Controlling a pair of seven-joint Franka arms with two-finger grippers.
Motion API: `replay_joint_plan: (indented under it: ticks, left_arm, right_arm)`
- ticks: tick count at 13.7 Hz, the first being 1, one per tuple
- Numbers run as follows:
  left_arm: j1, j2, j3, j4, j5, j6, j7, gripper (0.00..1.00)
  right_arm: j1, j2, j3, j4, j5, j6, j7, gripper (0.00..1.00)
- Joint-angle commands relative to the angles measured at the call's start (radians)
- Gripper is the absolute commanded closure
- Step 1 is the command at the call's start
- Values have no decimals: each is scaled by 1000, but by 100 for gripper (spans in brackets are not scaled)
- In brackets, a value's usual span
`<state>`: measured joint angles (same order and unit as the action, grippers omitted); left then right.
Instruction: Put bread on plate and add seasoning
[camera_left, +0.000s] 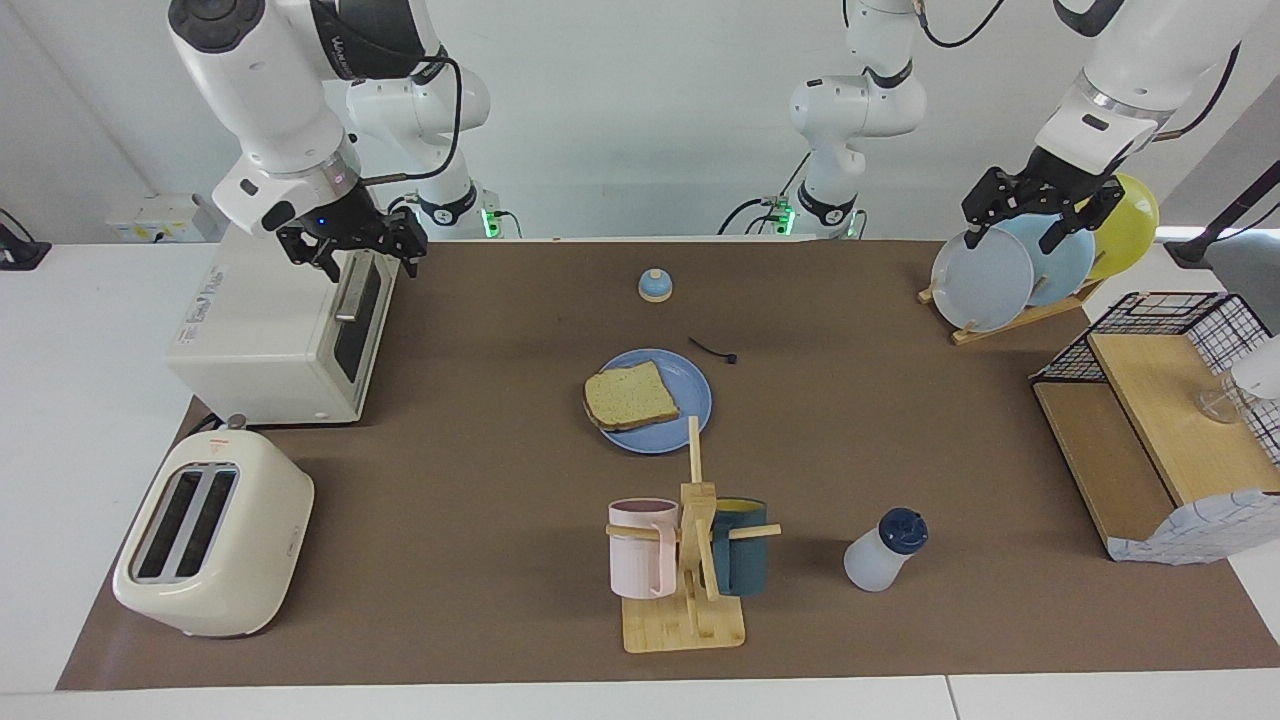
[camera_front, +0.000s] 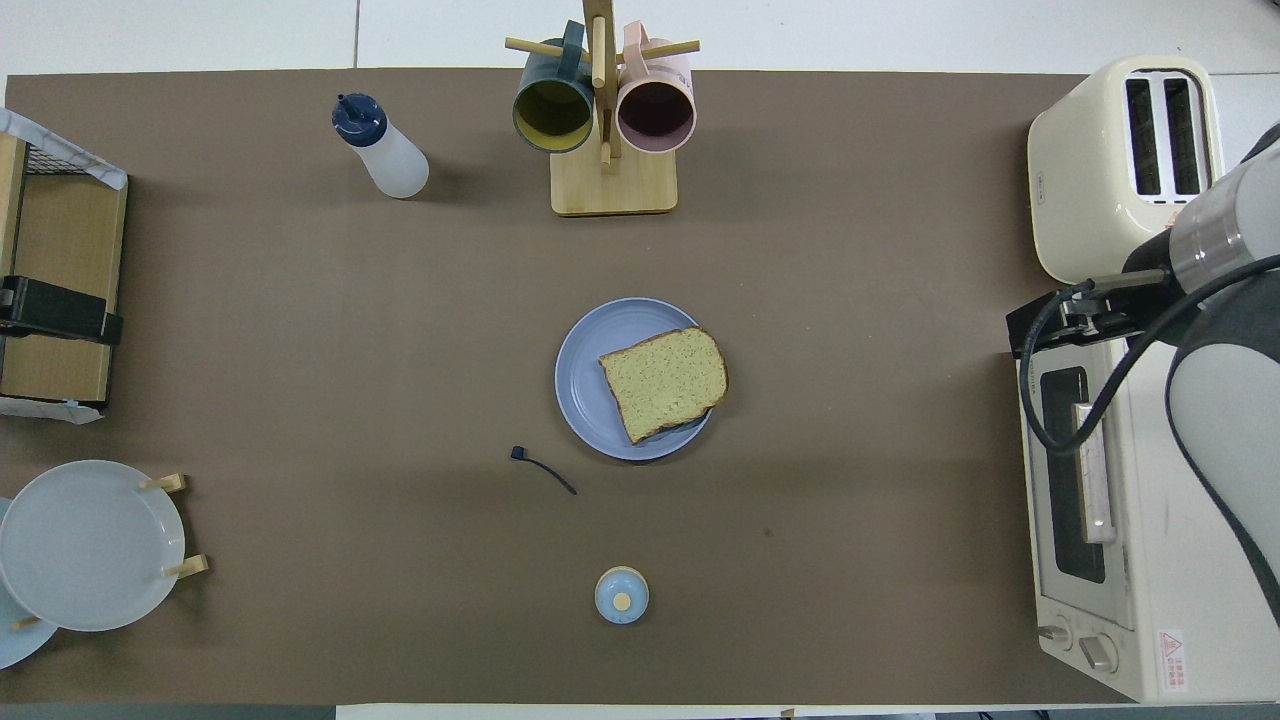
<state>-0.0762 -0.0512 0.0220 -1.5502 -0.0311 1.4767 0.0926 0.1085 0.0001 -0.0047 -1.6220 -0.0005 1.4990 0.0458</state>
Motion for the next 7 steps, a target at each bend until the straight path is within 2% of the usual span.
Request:
replay_joint_plan:
  ticks: [1, 7]
  left_arm:
    - [-10, -10, 3, -4, 3, -1, -16, 0]
    - [-10, -10, 3, -4, 3, -1, -16, 0]
  right_arm:
    - [-61, 8, 44, 10, -29, 15, -17, 0]
    - [-76, 6, 60, 24, -42, -6, -23, 0]
